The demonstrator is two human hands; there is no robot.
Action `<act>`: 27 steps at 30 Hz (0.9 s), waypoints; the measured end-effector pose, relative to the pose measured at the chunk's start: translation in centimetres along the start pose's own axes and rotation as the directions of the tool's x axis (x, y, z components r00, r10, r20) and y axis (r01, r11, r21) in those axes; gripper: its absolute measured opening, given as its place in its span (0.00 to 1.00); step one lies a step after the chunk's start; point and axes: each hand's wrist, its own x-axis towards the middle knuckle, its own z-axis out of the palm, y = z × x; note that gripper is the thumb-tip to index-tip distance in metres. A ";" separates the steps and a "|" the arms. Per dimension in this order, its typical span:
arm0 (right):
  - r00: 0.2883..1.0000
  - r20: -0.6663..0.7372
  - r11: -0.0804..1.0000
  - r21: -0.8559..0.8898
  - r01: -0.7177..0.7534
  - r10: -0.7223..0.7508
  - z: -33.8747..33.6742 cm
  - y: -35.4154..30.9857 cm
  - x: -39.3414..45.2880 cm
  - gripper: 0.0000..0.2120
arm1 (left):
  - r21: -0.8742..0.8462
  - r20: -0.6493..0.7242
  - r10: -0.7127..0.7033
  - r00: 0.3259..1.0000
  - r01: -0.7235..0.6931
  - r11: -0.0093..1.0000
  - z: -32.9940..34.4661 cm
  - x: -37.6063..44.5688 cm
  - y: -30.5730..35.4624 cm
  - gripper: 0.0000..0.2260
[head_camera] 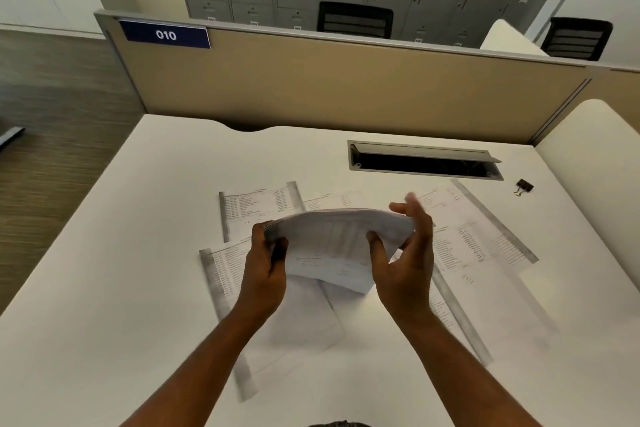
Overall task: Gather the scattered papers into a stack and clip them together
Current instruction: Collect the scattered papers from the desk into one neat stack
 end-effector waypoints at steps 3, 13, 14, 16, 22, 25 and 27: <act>0.976 0.047 0.949 -0.231 0.216 -0.211 -0.8 -0.1 0.9 0.30 | -0.001 0.001 -0.011 1.000 0.011 1.000 0.3 0.0 -0.4 0.15; 0.972 0.050 0.938 -0.256 0.233 -0.228 -1.2 0.2 1.3 0.25 | 0.081 0.030 -0.105 0.994 0.102 0.991 0.8 0.0 -1.8 0.19; 0.971 0.059 0.935 -0.262 0.238 -0.231 -1.2 0.0 1.3 0.25 | 0.097 0.035 -0.110 0.993 0.106 0.990 0.8 -0.1 -1.9 0.18; 0.972 0.047 0.943 -0.235 0.234 -0.229 -1.2 -0.2 1.2 0.27 | 0.122 0.033 -0.121 0.992 0.116 0.986 0.8 -0.1 -2.0 0.17; 0.901 0.240 0.871 0.255 -0.419 0.363 -0.2 3.5 -0.2 0.34 | 0.091 0.028 -0.178 0.984 0.175 0.980 1.2 0.4 -2.3 0.17; 0.765 0.408 0.833 0.020 -0.552 0.498 0.8 6.5 -1.9 0.10 | 0.116 0.036 -0.218 0.975 0.213 0.970 1.8 0.6 -2.6 0.15; 0.770 0.365 0.823 0.018 -0.568 0.523 1.0 6.7 -2.5 0.04 | 0.121 0.029 -0.223 0.974 0.218 0.968 2.1 0.7 -2.9 0.13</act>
